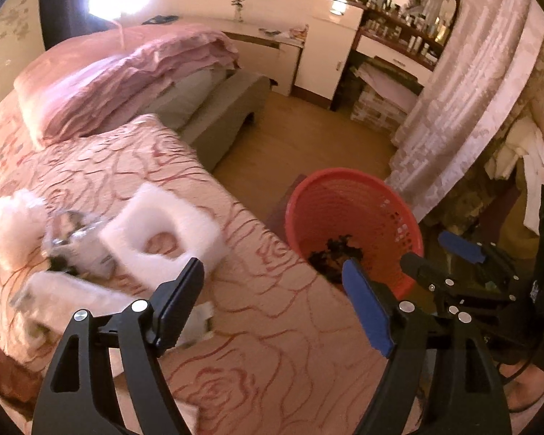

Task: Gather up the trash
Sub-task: 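Grasp the white tissue with the left tool while the right tool reaches toward the foam block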

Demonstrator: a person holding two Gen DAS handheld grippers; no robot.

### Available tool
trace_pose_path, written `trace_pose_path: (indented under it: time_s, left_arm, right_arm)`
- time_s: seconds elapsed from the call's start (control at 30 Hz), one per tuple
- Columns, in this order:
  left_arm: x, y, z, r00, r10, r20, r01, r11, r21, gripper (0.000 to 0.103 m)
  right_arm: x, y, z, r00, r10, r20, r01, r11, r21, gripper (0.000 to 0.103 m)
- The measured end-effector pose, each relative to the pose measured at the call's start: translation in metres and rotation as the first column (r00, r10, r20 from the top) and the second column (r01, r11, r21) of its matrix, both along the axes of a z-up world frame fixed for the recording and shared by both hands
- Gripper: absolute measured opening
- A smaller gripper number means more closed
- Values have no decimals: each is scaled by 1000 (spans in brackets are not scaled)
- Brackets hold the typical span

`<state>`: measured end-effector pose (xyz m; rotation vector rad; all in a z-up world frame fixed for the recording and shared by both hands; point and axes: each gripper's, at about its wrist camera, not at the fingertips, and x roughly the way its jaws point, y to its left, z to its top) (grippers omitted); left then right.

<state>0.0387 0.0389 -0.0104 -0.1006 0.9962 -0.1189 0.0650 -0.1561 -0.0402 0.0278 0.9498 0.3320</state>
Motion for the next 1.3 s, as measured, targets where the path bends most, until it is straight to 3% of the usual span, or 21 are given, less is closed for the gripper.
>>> trace_pose_path:
  time_s: [0.27, 0.53, 0.8, 1.0, 1.03, 1.23, 1.3]
  left_arm:
    - [-39, 43, 15, 995, 88, 48, -89, 996, 26, 79]
    - [-80, 87, 14, 982, 185, 38, -186, 983, 8, 81]
    - [-100, 91, -22, 977, 203, -62, -205, 978, -43, 82]
    - [-97, 90, -39, 974, 207, -89, -213, 975, -57, 80]
    - [-97, 90, -41, 974, 208, -91, -214, 975, -61, 78]
    - [-97, 92, -44, 974, 212, -74, -216, 975, -47, 43]
    - [-96, 93, -44, 974, 214, -71, -217, 975, -48, 27]
  right_arm:
    - [-11, 21, 2, 998, 56, 0, -56, 998, 9, 74]
    - [-23, 44, 2, 991, 133, -6, -132, 991, 22, 74]
    - [-32, 60, 1, 984, 175, -12, -175, 984, 23, 74]
    - [-37, 64, 2, 982, 191, -11, -190, 981, 20, 74]
    - [-37, 64, 2, 981, 191, -12, -191, 981, 20, 74]
    - [-38, 70, -1, 978, 210, -18, -210, 978, 13, 74]
    - [-39, 76, -1, 975, 222, -14, -222, 975, 12, 74]
